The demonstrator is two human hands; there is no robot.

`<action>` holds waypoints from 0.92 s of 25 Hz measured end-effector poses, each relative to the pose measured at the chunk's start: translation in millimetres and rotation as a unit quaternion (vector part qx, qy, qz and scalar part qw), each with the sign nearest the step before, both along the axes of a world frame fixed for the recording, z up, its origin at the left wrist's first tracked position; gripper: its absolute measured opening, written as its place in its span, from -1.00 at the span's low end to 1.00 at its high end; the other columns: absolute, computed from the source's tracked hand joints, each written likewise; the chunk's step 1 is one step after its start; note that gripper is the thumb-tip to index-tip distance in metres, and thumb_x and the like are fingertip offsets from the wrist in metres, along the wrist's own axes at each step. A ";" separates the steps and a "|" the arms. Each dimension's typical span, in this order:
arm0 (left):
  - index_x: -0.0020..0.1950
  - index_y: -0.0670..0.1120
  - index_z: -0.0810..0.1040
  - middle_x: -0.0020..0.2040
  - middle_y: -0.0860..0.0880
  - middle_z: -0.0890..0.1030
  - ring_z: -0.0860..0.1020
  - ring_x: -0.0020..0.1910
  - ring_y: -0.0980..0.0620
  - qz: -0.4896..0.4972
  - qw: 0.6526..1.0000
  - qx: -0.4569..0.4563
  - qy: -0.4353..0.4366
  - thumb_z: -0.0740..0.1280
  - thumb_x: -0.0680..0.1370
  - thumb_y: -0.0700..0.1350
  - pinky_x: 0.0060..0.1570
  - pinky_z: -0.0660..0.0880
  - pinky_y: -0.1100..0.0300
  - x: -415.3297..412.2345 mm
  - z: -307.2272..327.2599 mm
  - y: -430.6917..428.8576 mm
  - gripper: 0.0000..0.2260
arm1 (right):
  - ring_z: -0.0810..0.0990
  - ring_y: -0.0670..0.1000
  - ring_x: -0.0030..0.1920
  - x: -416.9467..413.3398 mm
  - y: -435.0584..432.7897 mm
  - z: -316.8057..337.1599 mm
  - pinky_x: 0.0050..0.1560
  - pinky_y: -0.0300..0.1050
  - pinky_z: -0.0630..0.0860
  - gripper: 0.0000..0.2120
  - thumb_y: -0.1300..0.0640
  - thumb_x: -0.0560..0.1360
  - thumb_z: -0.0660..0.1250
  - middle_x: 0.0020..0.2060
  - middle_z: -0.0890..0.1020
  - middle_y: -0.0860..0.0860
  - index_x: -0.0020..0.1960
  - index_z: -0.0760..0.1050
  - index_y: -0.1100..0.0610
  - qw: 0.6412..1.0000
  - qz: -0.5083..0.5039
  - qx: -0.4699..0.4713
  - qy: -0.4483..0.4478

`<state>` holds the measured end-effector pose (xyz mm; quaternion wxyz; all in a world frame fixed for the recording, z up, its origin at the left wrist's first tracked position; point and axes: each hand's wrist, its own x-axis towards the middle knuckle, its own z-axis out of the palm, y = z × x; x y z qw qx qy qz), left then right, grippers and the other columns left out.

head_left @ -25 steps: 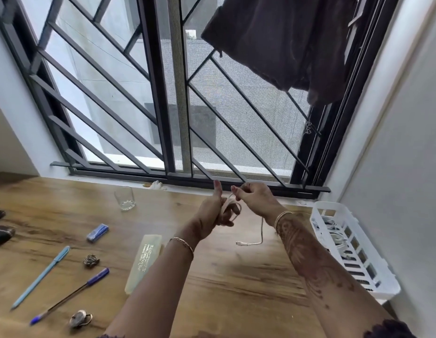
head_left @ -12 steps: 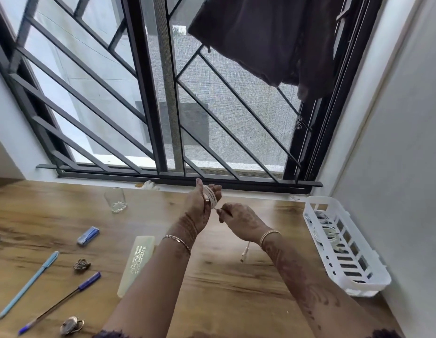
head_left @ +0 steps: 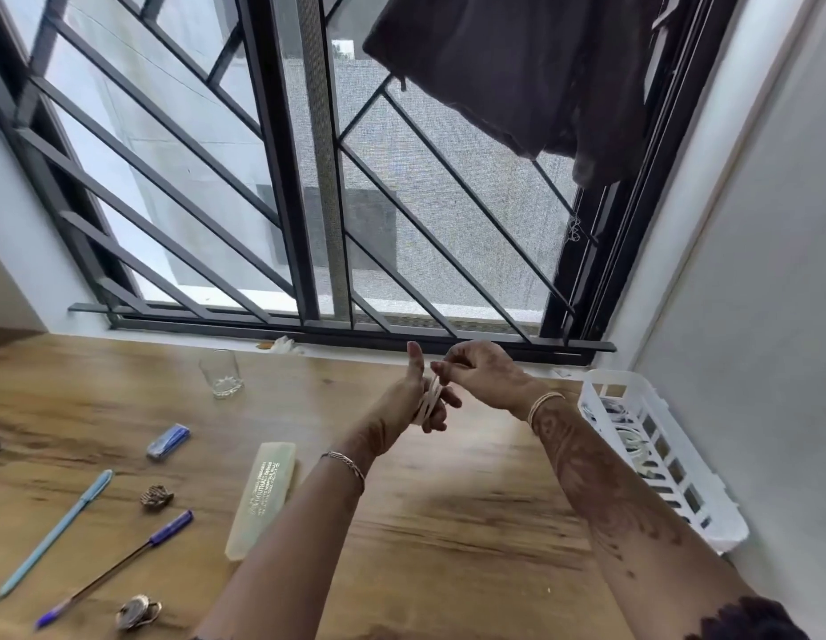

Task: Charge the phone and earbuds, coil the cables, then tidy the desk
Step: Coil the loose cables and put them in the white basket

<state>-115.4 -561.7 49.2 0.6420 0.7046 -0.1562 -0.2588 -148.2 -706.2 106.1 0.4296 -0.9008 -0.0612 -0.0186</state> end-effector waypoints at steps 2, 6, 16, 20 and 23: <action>-0.31 -0.14 0.63 -0.53 -0.02 0.45 0.36 -0.59 0.09 -0.004 1.000 -0.016 0.020 -0.22 0.45 0.46 -0.42 0.47 0.25 -2.4 1.8 0.3 -0.15 | 0.33 -0.21 -0.48 0.5 -1.4 -5.8 -0.44 -0.38 0.28 -0.81 0.07 0.48 0.43 -0.47 0.41 -0.09 -0.23 0.57 0.16 0.998 -0.024 0.059 -0.001; -0.36 -0.10 0.50 -0.45 -0.04 0.38 0.28 -0.59 0.13 0.012 0.991 -0.105 0.076 0.12 0.51 0.33 -0.55 0.29 0.30 -11.2 3.4 -2.9 -0.45 | 0.35 -0.21 -0.48 -1.5 2.7 -22.4 -0.57 -0.31 0.27 -0.87 0.06 0.48 0.43 -0.38 0.48 -0.06 -0.15 0.54 0.09 0.981 -0.055 0.188 -0.009; -0.56 -0.03 0.33 -0.70 0.08 0.19 0.15 -0.75 0.18 0.055 0.919 -0.317 0.227 0.18 0.56 0.12 -0.57 0.00 0.36 -10.9 10.1 4.9 -0.50 | 0.47 -0.01 -0.26 -10.6 8.2 -41.5 -0.24 -0.14 0.41 -0.88 0.22 0.53 0.35 -0.23 0.62 0.09 -0.02 0.63 0.24 0.984 -0.033 0.165 0.052; -0.55 -0.03 0.26 -0.70 0.07 0.17 0.13 -0.76 0.17 0.067 0.914 -0.317 0.243 0.28 0.50 0.10 -0.68 0.10 0.39 -11.3 12.0 4.5 -0.53 | 0.57 0.00 -0.37 -6.0 7.0 -32.6 -0.30 -0.16 0.55 -0.89 0.23 0.54 0.31 -0.27 0.63 0.12 -0.04 0.60 0.22 0.992 -0.071 0.104 0.011; -0.57 -0.04 0.30 -0.70 0.08 0.17 0.12 -0.76 0.16 0.071 0.923 -0.290 0.243 0.28 0.50 0.10 -0.67 0.02 0.40 -12.5 10.0 4.0 -0.53 | 0.60 0.09 -0.29 -4.4 13.0 -32.0 -0.13 0.03 0.61 -0.88 0.23 0.57 0.28 -0.25 0.61 0.17 -0.06 0.53 0.28 0.983 -0.089 0.163 -0.014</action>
